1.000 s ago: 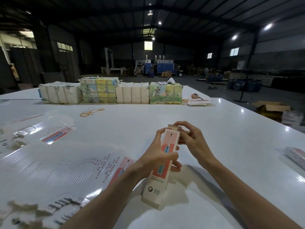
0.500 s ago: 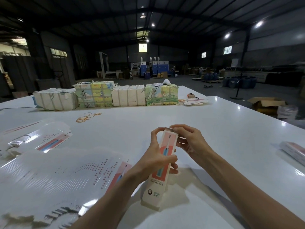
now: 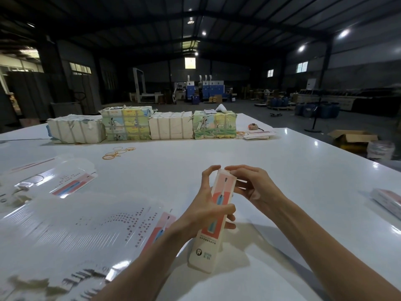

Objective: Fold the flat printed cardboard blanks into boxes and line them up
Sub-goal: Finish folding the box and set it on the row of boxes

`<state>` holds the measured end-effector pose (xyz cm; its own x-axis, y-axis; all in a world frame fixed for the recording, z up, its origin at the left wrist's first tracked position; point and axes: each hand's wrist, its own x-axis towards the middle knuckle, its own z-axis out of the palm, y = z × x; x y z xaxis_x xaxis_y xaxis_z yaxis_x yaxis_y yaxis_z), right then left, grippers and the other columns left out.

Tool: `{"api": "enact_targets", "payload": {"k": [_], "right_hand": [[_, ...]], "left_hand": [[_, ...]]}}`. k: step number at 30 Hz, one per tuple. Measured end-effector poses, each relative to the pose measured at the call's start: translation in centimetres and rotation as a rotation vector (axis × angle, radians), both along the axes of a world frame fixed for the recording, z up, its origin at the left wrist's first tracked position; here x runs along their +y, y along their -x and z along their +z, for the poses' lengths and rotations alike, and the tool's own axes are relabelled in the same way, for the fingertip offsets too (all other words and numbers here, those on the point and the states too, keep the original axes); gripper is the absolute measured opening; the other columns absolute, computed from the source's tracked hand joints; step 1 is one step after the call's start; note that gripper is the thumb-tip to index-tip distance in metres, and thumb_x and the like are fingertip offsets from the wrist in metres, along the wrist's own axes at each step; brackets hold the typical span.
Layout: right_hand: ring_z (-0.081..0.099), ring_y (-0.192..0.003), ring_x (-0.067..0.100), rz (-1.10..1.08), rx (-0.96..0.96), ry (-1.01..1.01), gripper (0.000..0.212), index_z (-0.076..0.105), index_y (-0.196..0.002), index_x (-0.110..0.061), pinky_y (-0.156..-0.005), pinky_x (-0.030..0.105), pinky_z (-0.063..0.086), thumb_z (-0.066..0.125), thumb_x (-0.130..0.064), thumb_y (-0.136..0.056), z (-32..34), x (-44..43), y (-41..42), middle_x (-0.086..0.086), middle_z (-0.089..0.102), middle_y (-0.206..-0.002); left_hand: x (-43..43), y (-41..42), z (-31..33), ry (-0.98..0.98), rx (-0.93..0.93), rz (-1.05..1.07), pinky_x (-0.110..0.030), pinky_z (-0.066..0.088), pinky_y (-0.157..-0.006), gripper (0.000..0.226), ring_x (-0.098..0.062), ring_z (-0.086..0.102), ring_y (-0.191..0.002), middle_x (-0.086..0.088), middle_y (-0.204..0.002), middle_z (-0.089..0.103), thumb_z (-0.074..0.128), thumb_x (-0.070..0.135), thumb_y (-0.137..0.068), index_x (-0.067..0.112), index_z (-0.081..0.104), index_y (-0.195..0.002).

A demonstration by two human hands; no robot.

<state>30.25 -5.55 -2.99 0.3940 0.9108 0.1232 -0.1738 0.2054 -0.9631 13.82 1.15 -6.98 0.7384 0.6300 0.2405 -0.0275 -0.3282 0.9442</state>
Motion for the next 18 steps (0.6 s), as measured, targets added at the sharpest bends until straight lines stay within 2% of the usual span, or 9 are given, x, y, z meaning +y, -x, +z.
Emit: {"api": "enact_targets", "payload": {"k": [6, 10, 13, 16, 18], "right_hand": [[0.075, -0.109, 0.033, 0.075, -0.001, -0.027, 0.023, 0.079, -0.112, -0.003, -0.082, 0.038, 0.063, 0.059, -0.011, -0.104, 0.6, -0.3, 0.3, 0.015, 0.077, -0.113], [0.075, -0.108, 0.024, 0.049, -0.340, -0.038, 0.025, 0.072, -0.126, -0.016, -0.093, 0.039, 0.062, 0.069, -0.016, -0.101, -0.3, -0.3, 1.7, 0.004, 0.077, -0.116], [0.076, -0.104, 0.023, -0.011, -0.441, -0.059, 0.021, 0.072, -0.122, -0.012, -0.096, 0.040, 0.062, 0.067, -0.016, -0.102, -0.8, -0.2, 2.0, 0.005, 0.078, -0.110], [0.075, -0.104, 0.020, -0.063, -0.516, -0.061, 0.021, 0.072, -0.124, -0.015, -0.094, 0.037, 0.063, 0.063, -0.020, -0.105, -1.3, -0.3, 2.2, 0.001, 0.076, -0.114], [0.073, -0.109, 0.016, -0.087, -0.526, -0.052, 0.030, 0.064, -0.136, -0.023, -0.082, 0.028, 0.064, 0.058, -0.027, -0.108, -2.0, -0.2, 3.1, -0.006, 0.070, -0.125]], "left_hand": [[0.2, -0.2, 0.1, 0.064, -0.023, 0.047, -0.034, 0.064, -0.063, 0.102, -0.029, 0.079, -0.080, -0.006, -0.117, 0.058, 0.086, 0.016, -0.077, 0.071, 0.021, -0.133], [0.4, 0.2, 0.3, 0.155, -0.118, 0.074, -0.042, 0.065, -0.063, 0.096, -0.034, 0.078, -0.078, -0.017, -0.109, 0.063, 0.082, 0.006, -0.077, 0.065, 0.029, -0.131], [0.2, 0.5, 0.1, 0.171, -0.119, 0.064, -0.043, 0.065, -0.067, 0.094, -0.035, 0.078, -0.081, -0.020, -0.112, 0.062, 0.082, 0.006, -0.077, 0.063, 0.030, -0.131], [0.1, 0.3, 0.0, 0.171, -0.104, 0.084, -0.039, 0.065, -0.067, 0.093, -0.033, 0.079, -0.083, -0.018, -0.115, 0.062, 0.086, 0.011, -0.078, 0.060, 0.029, -0.133], [0.3, 0.1, -0.1, 0.192, -0.128, 0.116, -0.036, 0.064, -0.066, 0.093, -0.030, 0.079, -0.083, -0.016, -0.114, 0.064, 0.088, 0.013, -0.078, 0.059, 0.029, -0.133]]}}
